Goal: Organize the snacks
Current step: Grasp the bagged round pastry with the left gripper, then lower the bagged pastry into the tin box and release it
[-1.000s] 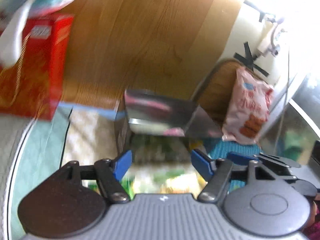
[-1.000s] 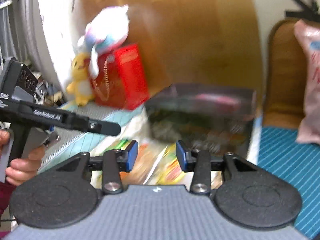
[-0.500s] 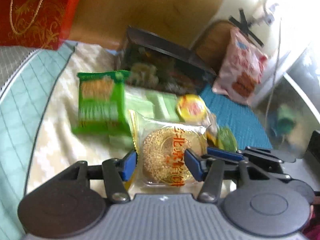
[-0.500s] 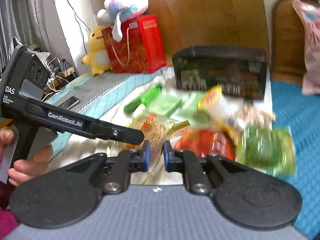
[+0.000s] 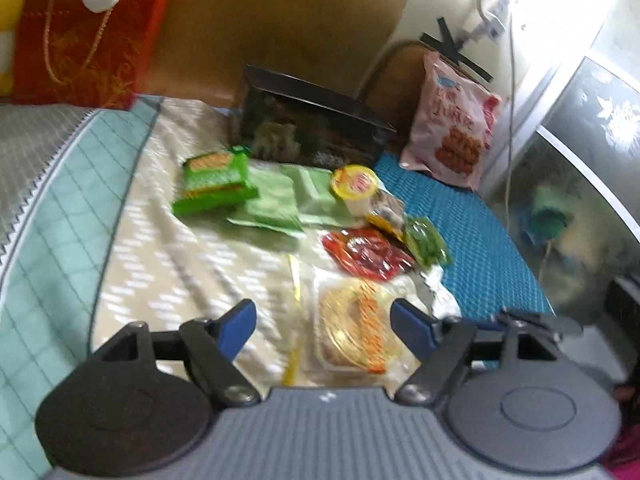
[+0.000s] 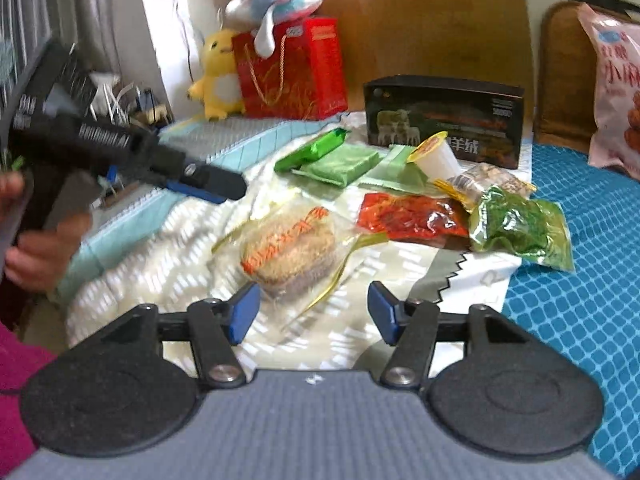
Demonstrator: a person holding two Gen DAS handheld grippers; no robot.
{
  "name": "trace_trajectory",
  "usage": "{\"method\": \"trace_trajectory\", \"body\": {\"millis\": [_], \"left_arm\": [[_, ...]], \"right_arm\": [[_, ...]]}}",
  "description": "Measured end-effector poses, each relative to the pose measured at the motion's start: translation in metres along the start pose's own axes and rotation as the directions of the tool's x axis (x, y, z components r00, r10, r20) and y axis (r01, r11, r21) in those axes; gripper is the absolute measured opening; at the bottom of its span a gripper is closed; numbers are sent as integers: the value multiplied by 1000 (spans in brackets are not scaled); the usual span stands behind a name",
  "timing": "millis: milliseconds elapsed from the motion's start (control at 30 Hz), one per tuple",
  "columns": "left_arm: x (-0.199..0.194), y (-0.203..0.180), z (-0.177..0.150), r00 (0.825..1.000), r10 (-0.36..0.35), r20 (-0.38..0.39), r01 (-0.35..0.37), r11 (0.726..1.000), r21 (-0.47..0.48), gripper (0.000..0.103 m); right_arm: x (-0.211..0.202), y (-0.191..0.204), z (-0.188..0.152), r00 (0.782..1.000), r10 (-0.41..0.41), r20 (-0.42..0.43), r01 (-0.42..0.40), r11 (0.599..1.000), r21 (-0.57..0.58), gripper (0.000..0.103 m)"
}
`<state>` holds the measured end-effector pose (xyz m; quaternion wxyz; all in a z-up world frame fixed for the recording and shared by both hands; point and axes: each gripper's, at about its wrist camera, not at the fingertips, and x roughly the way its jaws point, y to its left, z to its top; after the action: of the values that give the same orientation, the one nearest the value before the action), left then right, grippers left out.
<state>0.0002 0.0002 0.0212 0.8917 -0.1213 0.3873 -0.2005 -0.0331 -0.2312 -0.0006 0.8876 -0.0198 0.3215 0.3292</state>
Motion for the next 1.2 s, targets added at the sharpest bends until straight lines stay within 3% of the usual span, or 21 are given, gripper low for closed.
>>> {"method": "trace_trajectory", "body": {"millis": [167,267,333,400,467,667,867,1000,1133,1200], "left_arm": [[19,1,6,998,-10,-55,13,999,51,75],[40,5,4,991,-24,-134,32,998,54,70],[43,0,-1,992,-20,-125,30,996,85,69],[43,-4,-3,989,-54,-137,68,993,94,58],[41,-8,0,990,-46,-134,59,994,96,54],[34,-28,32,997,-48,-54,57,983,174,53],[44,-45,96,996,-38,81,18,972,235,54],[73,-46,148,988,-15,151,-20,975,222,56],[115,-40,187,985,23,172,-59,977,207,56],[137,-35,196,982,74,175,-108,975,194,63]], "right_arm": [[26,9,-4,999,-27,-30,24,996,-83,64],[32,20,-7,998,-60,6,60,986,-154,51],[33,22,-7,998,-64,18,66,986,-156,45],[32,19,-5,998,-59,27,62,987,-145,42],[31,19,0,996,-68,48,75,986,-148,38],[27,2,38,981,-119,152,143,976,-161,38],[48,-45,107,951,-181,251,221,965,-141,31],[81,-78,146,934,-248,257,284,952,-115,30],[116,-106,164,902,-362,234,390,917,-83,31],[114,-115,164,893,-383,235,403,914,-42,31]]}}
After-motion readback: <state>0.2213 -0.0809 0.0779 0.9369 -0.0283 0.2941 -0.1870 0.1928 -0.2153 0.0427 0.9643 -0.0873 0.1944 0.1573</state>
